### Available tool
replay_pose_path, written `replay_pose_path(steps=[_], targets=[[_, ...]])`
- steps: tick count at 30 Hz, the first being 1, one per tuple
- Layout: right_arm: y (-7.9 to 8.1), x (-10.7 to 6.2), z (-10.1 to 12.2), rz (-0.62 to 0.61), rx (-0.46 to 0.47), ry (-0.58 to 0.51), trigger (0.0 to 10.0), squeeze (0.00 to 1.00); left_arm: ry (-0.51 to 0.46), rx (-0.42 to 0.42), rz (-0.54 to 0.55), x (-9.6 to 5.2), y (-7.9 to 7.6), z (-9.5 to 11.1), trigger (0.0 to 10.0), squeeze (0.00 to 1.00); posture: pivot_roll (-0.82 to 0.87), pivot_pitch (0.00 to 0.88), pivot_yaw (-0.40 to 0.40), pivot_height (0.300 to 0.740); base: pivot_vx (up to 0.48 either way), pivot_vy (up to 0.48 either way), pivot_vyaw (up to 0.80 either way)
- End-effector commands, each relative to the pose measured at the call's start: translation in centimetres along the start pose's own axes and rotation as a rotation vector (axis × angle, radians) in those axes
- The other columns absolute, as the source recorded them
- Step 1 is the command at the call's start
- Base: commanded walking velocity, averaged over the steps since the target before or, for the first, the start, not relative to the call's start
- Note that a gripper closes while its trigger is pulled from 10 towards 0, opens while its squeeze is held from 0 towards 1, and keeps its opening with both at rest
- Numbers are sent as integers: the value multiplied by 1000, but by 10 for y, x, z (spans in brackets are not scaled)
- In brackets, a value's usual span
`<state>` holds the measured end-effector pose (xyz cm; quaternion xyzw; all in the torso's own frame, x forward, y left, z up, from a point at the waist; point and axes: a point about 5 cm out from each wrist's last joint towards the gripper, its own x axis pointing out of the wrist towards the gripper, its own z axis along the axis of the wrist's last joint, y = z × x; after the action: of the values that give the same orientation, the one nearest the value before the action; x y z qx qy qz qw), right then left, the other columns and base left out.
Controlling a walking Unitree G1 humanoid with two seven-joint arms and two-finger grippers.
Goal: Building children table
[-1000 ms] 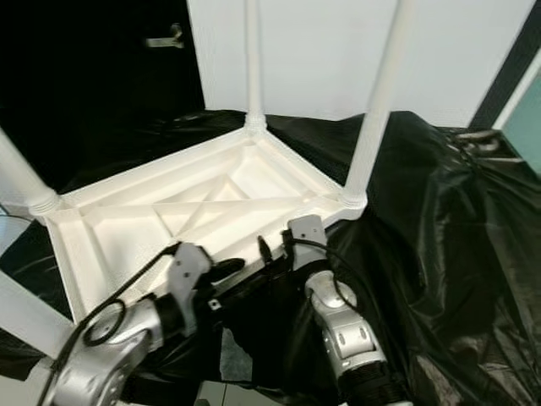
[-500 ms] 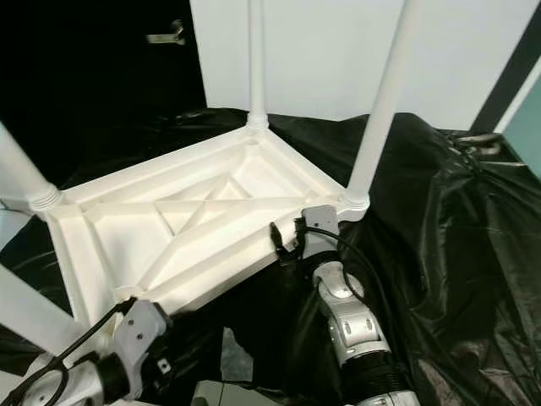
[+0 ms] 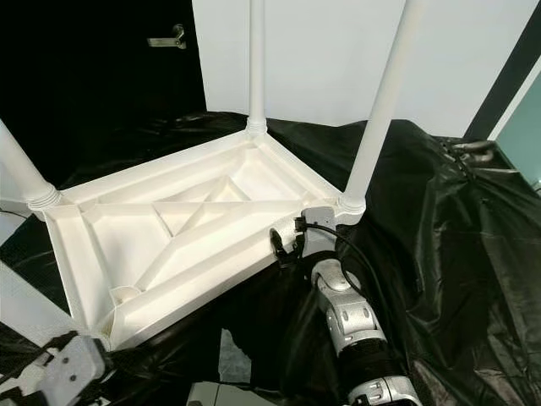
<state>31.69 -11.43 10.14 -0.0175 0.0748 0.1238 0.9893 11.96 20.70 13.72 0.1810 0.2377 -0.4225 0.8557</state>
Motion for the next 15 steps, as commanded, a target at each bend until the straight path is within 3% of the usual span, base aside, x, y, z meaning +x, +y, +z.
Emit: replay_pose_path(steps=[1,5,9,12,15], targets=[[-4,0,-9,-9,-8,54,10000,0,43,-4,17,-13,10,-5,10000,0,230,0,-52,740,0,0,0],[-3,1,-10,-3,-15,62,10000,0,84,-9,52,-27,21,-9,10000,0,230,0,-51,740,0,0,0],[-4,2,-11,-15,-20,68,10000,0,169,24,249,-58,57,-7,10000,0,229,0,-50,740,0,0,0],[-5,2,-11,-16,-19,70,10000,0,174,41,276,-61,61,-4,10000,0,227,0,-51,740,0,0,0],[-3,2,-11,-11,-23,73,10000,0,278,80,342,-74,72,-11,10000,0,225,0,-50,740,0,0,0]])
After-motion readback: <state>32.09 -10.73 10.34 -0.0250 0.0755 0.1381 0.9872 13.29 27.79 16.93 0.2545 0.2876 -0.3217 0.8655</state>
